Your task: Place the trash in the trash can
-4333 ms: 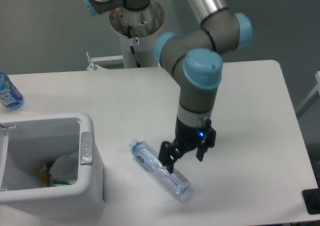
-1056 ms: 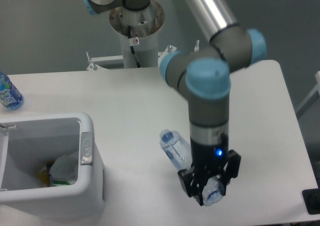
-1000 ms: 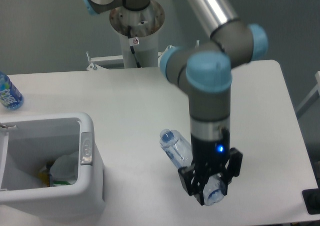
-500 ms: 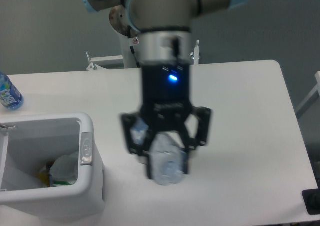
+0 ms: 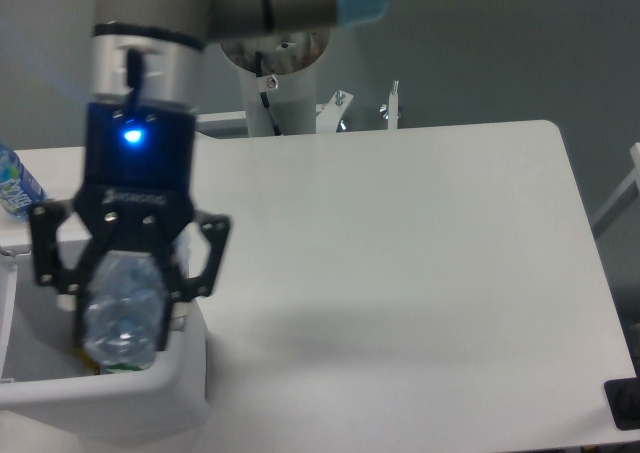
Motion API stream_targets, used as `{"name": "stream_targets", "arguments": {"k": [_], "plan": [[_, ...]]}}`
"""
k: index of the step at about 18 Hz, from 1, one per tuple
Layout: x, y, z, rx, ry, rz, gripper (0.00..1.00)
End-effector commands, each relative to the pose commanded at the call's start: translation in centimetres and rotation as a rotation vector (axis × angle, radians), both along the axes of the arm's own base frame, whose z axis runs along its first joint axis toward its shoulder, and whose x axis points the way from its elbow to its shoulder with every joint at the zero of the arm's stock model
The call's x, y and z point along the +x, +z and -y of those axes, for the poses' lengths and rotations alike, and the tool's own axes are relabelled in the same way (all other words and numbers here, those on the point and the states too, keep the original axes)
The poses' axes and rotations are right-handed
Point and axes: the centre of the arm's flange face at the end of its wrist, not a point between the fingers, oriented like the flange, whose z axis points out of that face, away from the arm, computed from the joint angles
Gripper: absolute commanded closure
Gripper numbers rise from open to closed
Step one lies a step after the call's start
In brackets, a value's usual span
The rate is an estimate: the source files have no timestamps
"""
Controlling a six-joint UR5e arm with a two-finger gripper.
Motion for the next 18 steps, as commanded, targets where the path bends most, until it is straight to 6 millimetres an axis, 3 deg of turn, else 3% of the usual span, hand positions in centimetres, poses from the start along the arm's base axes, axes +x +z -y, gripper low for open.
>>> {"name": "stream_targets", "arguments": {"k": [5,6,7,13,14,16,18], "plan": [[0.1,-1.4,-0.4,-0.022,-0.006,0.011,0.40],[0.1,-1.7,-0.6,-0.026,-0.009,0.010,0.25],[0.0,-1.8,-0.6,-0.030,-0.020,-0.006,0.00],[-0.2,-1.0,0.2,-0.028,-0.024,-0.036,0.00],[-0.8,-0.9,0.5,-0.030,-0.012,-0.040,0.00],[-4.9,-1.4,2.3,-0.058,0.081,-0.059,0.00],[-7.7,-2.6,3.6,-0.101,0.161,-0.075,0.00]]}}
